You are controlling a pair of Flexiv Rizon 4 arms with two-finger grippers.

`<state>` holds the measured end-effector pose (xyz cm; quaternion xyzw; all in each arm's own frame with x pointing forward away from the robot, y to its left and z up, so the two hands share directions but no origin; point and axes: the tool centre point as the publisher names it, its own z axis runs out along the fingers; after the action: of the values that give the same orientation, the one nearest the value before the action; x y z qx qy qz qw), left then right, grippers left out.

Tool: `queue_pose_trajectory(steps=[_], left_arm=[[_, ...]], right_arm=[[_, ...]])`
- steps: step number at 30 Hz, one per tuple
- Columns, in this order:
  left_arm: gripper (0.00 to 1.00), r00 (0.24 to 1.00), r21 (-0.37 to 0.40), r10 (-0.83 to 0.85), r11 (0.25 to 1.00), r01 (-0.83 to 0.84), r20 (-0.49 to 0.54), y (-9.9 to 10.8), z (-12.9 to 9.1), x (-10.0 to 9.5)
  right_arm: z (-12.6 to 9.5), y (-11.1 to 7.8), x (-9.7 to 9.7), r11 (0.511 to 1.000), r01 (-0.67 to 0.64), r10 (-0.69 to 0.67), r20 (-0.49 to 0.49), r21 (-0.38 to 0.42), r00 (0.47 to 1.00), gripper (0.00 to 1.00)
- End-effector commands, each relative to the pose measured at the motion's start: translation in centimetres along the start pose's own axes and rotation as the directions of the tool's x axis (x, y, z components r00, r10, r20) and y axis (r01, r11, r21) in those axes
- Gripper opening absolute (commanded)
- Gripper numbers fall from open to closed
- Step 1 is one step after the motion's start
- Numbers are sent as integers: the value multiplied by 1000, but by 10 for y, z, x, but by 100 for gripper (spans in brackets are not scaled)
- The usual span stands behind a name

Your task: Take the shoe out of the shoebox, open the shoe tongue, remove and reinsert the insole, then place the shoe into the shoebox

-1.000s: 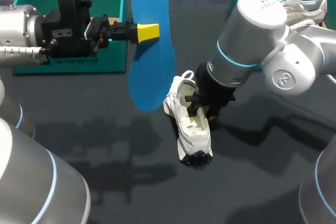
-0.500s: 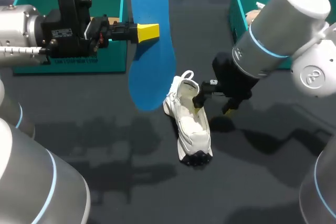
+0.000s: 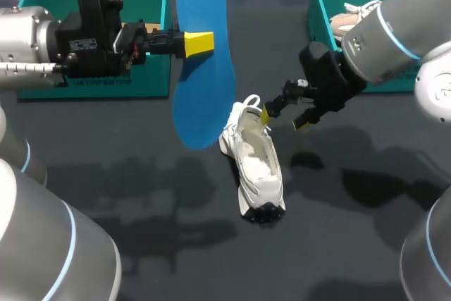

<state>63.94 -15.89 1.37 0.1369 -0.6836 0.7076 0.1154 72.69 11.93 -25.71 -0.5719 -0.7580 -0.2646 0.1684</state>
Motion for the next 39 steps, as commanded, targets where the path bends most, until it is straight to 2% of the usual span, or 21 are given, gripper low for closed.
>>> queue_pose_trajectory(steps=[1,5,6,11,15,18,19,31,33,38,39], left_arm=[[0,1000,2,0,1000,0,-1,1,1,-1],[0,1000,2,0,1000,0,-1,1,1,-1],[0,1000,2,0,1000,0,-1,1,1,-1],[0,964,18,264,964,-264,-15,2,6,-5],[0,918,48,394,918,-393,-38,8,8,-13],[0,844,122,533,843,-524,-56,18,8,-18],[0,787,180,612,785,-592,-78,24,7,-18],[0,787,180,612,785,-592,-78,24,7,-18],[0,724,169,684,727,-666,-87,32,9,-17],[0,550,140,832,554,-821,-69,56,13,-31],[0,411,105,909,416,-903,-64,63,15,-34]], right_arm=[[-10,-11,-6,1000,0,-1,-35,-17,999,100],[-10,-11,-6,1000,0,-1,-35,-17,999,100],[-10,-9,-5,1000,10,-11,-64,-16,998,100],[-18,6,-2,999,-14,19,-160,29,987,100],[-26,11,1,998,-13,29,-269,59,963,100],[-32,14,2,997,-2,30,-387,72,922,100],[-33,16,2,997,17,15,-426,72,904,100],[-36,16,2,998,28,-2,-418,55,908,100],[-37,21,3,998,20,5,-437,52,899,100],[-50,31,9,999,-17,35,-503,41,863,100],[-51,32,10,1000,-15,25,-539,23,842,100]])
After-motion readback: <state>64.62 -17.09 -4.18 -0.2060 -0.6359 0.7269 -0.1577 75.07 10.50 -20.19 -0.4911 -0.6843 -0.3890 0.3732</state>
